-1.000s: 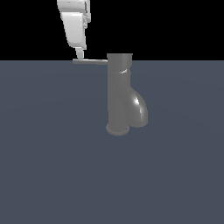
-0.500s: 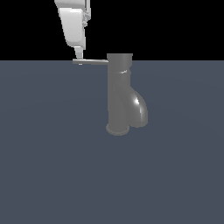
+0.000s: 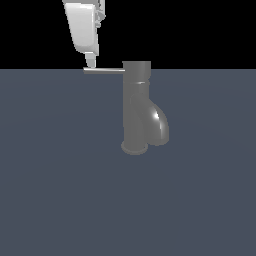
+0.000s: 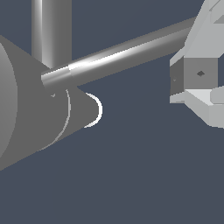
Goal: Turn on the faucet by rotating a designated handle.
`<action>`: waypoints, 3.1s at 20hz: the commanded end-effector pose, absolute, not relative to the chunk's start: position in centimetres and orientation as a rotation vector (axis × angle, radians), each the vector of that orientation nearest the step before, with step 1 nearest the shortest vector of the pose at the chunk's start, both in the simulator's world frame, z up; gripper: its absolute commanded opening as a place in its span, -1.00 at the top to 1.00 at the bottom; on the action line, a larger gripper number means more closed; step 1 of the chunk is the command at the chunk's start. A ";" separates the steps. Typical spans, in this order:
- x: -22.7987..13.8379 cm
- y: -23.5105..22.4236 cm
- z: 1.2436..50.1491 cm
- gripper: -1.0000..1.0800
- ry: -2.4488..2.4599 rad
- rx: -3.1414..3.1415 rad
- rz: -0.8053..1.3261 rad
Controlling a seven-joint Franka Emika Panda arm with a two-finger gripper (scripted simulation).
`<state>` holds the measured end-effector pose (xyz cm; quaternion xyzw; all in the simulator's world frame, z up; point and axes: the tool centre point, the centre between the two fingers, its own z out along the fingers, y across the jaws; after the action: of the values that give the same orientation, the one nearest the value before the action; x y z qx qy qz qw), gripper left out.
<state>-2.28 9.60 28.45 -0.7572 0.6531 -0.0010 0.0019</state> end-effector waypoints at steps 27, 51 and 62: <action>-8.9 4.7 28.4 1.00 2.050 -2.378 -0.001; -11.1 -4.0 28.4 1.00 2.043 -2.385 -0.001; -9.9 -10.2 28.5 1.00 2.051 -2.380 0.000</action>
<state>-9.81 -7.78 28.44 -0.7676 0.6410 0.0005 -0.0002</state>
